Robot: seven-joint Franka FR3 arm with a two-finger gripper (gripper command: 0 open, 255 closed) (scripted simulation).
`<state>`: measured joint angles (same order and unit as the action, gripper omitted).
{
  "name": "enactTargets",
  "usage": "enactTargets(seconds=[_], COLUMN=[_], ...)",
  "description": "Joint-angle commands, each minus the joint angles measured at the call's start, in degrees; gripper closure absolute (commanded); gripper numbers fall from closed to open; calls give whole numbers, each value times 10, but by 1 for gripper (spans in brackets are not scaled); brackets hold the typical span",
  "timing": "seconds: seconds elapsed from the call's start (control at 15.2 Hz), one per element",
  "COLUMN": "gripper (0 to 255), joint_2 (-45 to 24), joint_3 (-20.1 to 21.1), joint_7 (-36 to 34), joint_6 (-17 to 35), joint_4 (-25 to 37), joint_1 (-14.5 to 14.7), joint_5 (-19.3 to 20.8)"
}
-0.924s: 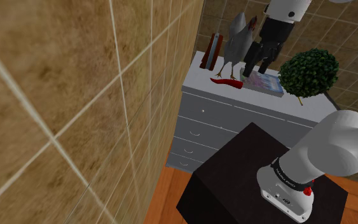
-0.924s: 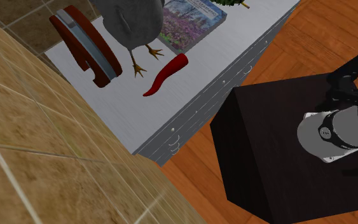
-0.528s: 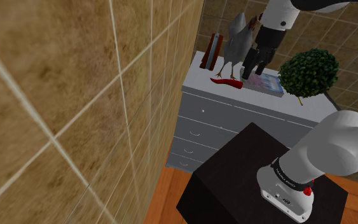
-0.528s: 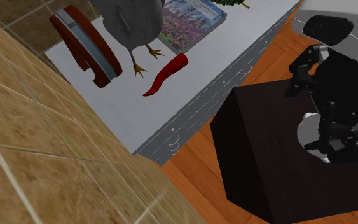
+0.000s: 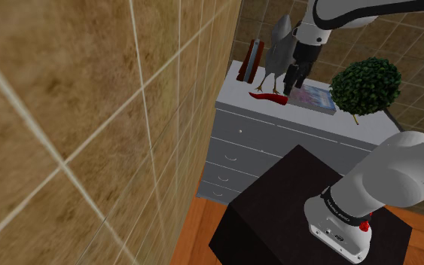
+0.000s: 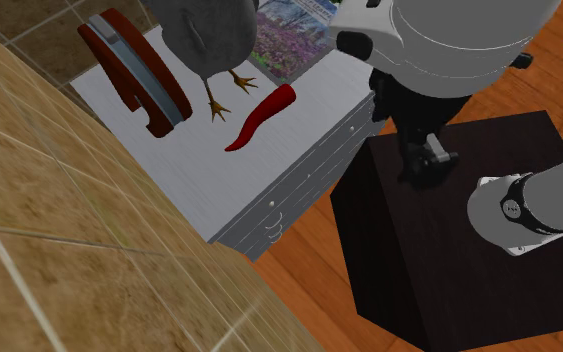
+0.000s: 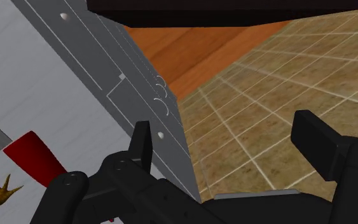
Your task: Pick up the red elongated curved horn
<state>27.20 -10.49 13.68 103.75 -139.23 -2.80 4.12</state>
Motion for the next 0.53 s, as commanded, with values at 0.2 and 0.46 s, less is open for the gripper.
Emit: enactTargets(seconds=[0.2,0.46], gripper=[0,0], joint_2=[-98,-183], joint_3=[-37,-61], joint_7=[79,140], joint_6=[51,87], joint_4=[37,81], joint_1=[-6,-12], joint_5=[26,34])
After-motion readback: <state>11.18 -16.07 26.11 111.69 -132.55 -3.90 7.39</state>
